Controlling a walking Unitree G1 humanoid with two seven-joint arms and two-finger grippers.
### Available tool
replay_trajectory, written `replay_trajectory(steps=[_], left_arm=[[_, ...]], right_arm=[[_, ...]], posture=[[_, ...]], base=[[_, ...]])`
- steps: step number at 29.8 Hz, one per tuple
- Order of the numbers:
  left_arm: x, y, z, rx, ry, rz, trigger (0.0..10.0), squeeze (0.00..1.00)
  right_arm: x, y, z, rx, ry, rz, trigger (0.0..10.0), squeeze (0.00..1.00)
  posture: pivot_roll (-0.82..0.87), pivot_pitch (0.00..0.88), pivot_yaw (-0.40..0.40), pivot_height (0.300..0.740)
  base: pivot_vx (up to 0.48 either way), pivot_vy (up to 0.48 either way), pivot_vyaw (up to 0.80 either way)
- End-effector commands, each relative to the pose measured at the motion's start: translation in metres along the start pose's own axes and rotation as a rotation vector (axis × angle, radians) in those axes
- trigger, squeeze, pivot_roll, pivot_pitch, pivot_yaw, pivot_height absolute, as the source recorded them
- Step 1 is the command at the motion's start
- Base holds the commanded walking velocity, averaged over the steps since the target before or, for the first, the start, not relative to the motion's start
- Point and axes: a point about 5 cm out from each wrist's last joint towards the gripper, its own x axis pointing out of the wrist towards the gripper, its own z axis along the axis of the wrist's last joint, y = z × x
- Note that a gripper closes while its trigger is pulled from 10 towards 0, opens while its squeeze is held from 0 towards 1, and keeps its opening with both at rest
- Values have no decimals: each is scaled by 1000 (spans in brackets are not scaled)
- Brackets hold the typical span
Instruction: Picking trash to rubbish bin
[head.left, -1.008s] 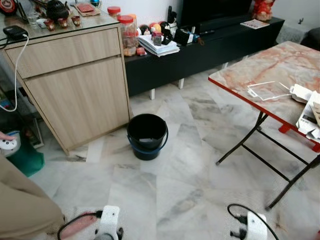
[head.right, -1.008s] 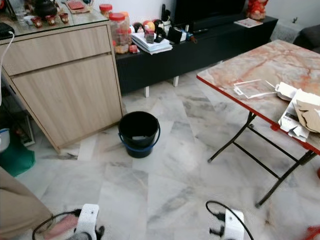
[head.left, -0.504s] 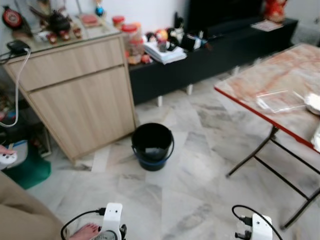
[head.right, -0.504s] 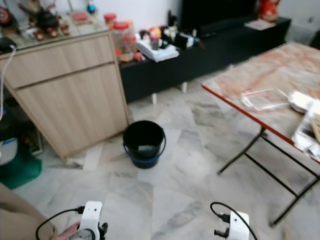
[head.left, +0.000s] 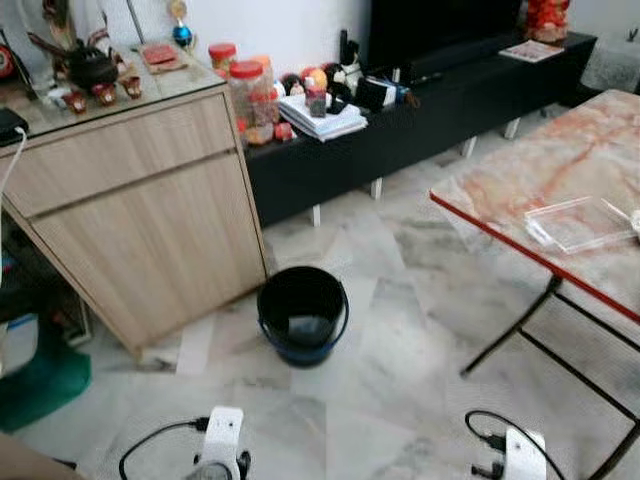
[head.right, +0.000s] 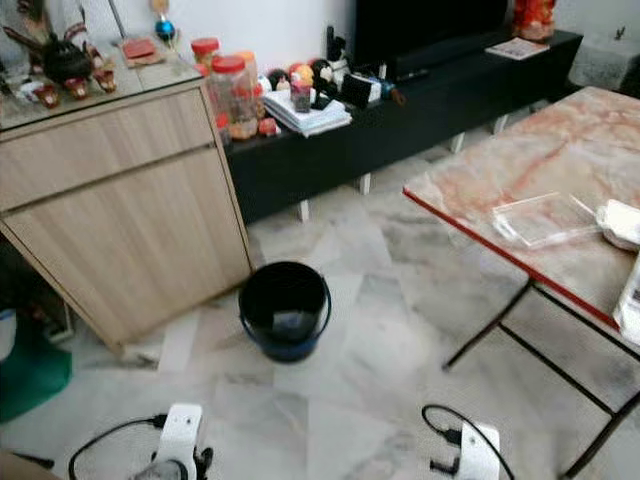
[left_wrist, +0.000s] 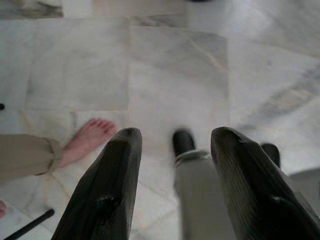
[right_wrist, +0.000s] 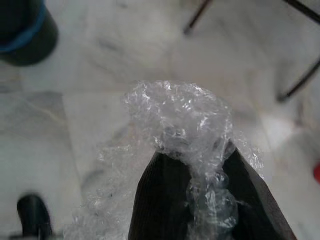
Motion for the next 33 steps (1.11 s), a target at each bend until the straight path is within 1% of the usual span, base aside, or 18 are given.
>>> replay_trajectory(steps=[1,7,16,20,26,33], left_arm=[[-1,6,-7,25,27,16,10000,0],[-1,3,-7,22,27,9,10000,0],[-1,2,-8,21,30,7,10000,0],[-1,1,-9,22,32,4,10000,0],[-1,0,-8,23,30,1,10000,0],[-1,0,-6,18,24,6,10000,0]], right_arm=[[0,7,1,23,-9,9,10000,0],[0,4,0,4,-4,9,10000,0],[0,4,2,-16,-5,9,10000,0],[1,3,4,-5,-9,4,10000,0],[1,1,5,10,-13,-1,10000,0],[1,0,5,48,-10,-13,10000,0]], posture=[[-97,26,4,740],[-94,17,-3,740],[-91,3,-11,740],[-95,0,-13,740],[-90,2,-19,740],[-83,22,-29,740]], base=[[412,0,0],[414,0,0],[413,0,553],[416,0,586],[414,0,0],[412,0,0]])
